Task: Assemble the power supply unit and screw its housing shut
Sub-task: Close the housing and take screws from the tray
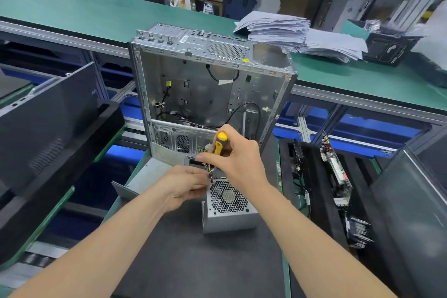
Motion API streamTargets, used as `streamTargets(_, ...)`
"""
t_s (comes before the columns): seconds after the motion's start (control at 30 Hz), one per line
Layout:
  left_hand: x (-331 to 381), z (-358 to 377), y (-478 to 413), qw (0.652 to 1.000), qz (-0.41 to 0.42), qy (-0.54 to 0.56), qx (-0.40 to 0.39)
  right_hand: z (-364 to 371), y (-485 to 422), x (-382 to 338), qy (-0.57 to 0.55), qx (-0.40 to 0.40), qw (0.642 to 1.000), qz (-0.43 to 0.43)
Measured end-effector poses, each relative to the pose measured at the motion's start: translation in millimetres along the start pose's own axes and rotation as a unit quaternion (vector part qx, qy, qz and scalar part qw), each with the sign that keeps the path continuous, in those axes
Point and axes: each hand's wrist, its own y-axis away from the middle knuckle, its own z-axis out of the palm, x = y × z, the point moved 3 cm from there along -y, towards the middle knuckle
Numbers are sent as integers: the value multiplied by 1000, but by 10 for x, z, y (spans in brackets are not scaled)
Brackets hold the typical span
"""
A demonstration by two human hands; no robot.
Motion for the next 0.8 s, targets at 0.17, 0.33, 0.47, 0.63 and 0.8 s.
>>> streamTargets(0.17,18,-1,23,1000,3,-2,-14,-40,-12,25,-26,-143,989,-32)
streamTargets(0.33,22,25,42,1000,1,-7,-22,-179,-13,-47,-29,-207,976,-52)
streamTargets(0.47,27,32,53,1000,1,3,-10,-280,-50,-129,-97,-204,972,-56)
streamTargets(0.63,36,39,68,1000,-6,0,-29,-305,-115,-170,-88,-266,957,-72)
streamTargets(0.8,38,69,97,999,-10,7,-34,-241,-106,-89,-86,-142,985,-35)
